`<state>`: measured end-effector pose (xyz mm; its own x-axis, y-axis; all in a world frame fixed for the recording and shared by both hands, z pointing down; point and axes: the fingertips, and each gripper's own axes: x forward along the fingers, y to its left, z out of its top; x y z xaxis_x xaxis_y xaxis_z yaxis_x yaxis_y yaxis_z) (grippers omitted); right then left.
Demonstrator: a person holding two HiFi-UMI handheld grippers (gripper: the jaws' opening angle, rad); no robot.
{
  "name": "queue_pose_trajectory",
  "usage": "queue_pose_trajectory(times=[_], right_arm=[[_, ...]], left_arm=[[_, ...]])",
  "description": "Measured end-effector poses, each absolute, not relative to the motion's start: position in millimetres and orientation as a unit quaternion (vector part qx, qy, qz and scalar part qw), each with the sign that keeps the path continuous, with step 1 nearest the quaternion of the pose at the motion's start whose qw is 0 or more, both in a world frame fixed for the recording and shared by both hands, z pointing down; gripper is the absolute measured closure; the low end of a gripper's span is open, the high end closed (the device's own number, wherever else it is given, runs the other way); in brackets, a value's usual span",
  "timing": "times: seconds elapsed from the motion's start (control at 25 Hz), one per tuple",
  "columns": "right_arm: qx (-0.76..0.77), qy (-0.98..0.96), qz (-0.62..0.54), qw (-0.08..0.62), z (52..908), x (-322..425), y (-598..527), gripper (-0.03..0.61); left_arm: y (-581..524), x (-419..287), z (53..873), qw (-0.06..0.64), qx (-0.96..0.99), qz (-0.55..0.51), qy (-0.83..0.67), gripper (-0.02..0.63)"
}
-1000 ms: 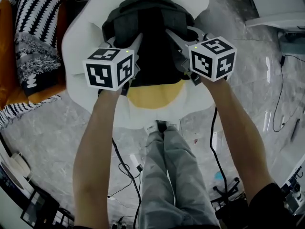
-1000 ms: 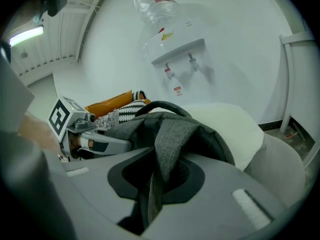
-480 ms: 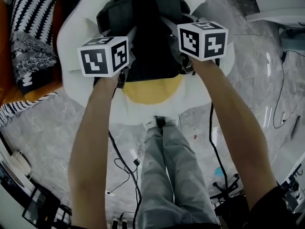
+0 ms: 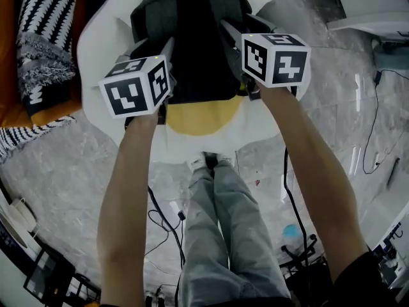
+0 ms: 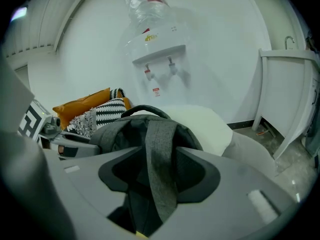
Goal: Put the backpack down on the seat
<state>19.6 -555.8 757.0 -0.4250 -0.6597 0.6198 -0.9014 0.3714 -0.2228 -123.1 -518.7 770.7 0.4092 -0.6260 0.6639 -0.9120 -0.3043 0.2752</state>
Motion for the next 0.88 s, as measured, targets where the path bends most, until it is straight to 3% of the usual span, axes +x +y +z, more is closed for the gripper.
queue_pose_trajectory(times=[0.08, 0.24, 0.36, 0.6, 0.88], right_arm=[[0.49, -0.798, 0.271, 0.224, 754.1, 22.1, -548.3, 0.374], [0.479, -0.805, 0.246, 0.25, 747.6, 26.1, -528.5, 0.368], [0.484, -0.805, 0.235, 0.249, 736.8, 29.9, -513.1, 0.422], [0.475, -0.813, 0.227, 0.248, 714.5, 23.9, -473.2, 0.462], [0.454, -0.825, 0.219, 0.256, 677.6, 11.2, -422.6, 0.543]], left_arm=[[-512.6, -131.0, 766.1, 0.314, 0.764, 0.224, -0.517, 0.461], [-497.3, -137.7, 756.1, 0.308, 0.747, 0.218, -0.547, 0.523], [-482.3, -133.0, 746.4, 0.305, 0.748, 0.211, -0.551, 0.609], [-446.8, -107.7, 713.1, 0.275, 0.763, 0.202, -0.549, 0.614], [-407.5, -87.7, 670.1, 0.302, 0.764, 0.162, -0.548, 0.614]])
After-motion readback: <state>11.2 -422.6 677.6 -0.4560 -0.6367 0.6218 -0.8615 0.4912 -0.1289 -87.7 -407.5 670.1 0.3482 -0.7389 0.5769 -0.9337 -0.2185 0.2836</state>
